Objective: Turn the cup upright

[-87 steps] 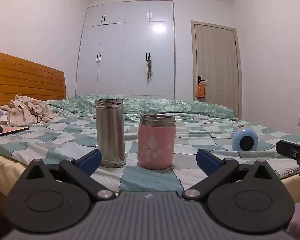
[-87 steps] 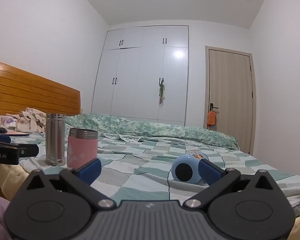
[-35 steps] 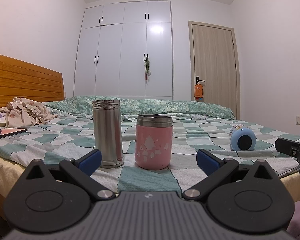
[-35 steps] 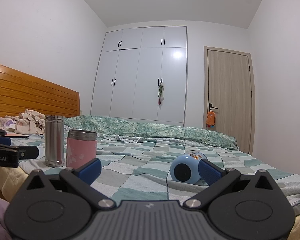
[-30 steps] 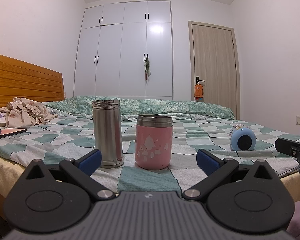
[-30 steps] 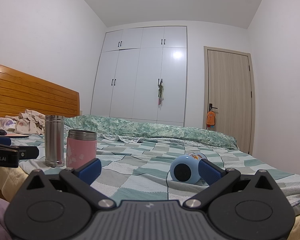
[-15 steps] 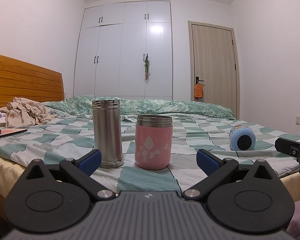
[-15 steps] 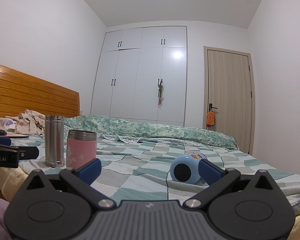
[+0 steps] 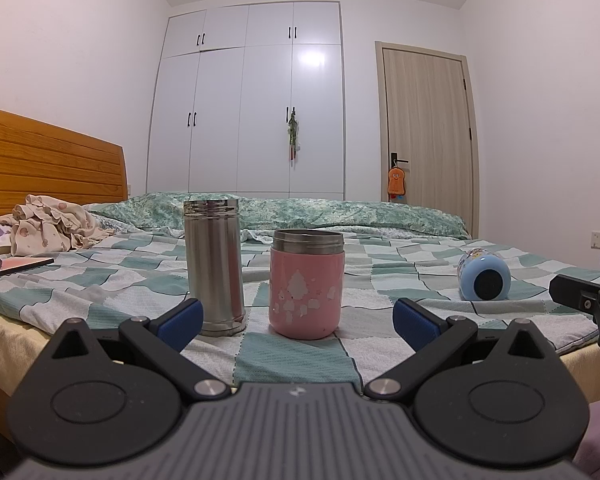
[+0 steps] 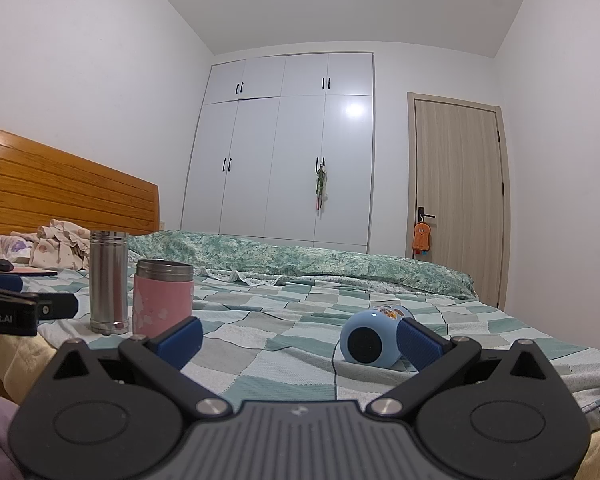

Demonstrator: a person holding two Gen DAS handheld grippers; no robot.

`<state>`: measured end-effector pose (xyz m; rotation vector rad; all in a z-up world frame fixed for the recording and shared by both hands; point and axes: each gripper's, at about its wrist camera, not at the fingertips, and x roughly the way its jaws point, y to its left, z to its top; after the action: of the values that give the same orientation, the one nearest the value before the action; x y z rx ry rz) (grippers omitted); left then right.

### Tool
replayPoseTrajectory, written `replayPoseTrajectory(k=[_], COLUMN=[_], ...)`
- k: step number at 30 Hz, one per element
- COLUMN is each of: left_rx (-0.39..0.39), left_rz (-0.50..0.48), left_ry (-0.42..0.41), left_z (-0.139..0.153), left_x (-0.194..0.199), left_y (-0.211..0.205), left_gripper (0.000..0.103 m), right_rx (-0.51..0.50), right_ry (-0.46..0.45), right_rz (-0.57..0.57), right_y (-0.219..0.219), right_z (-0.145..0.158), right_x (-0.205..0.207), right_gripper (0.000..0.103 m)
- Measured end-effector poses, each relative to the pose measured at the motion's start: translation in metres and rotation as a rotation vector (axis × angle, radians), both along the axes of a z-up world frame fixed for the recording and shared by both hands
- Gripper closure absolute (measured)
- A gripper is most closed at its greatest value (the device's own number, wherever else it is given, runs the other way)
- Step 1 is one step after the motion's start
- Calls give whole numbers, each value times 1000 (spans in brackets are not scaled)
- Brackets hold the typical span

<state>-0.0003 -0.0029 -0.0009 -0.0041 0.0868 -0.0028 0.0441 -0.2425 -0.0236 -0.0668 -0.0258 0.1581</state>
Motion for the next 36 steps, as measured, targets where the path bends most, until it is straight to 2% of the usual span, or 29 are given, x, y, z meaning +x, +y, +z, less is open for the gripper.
replayPoseTrajectory(k=[10,17,23,28,36], left_rx=[25,37,79,133,193], left_rz=[-1,-71,-140,-214,-311], left_ry=[18,58,94,138,309], left_z=[3,25,47,63,73], left_x=[4,23,61,105,197], left_y=[-6,-25,-67,-113,-192], left_gripper=[0,0,0,0,0], right_rx=[13,28,6,-7,-24], right_ry=[6,39,73,144,247], right_rz=[0,17,25,34,29], right_y=[-3,-32,-78,-122,-187], right_z=[3,18,35,45,60], right_x=[0,18,55,98,172], right_gripper=[0,0,0,0,0])
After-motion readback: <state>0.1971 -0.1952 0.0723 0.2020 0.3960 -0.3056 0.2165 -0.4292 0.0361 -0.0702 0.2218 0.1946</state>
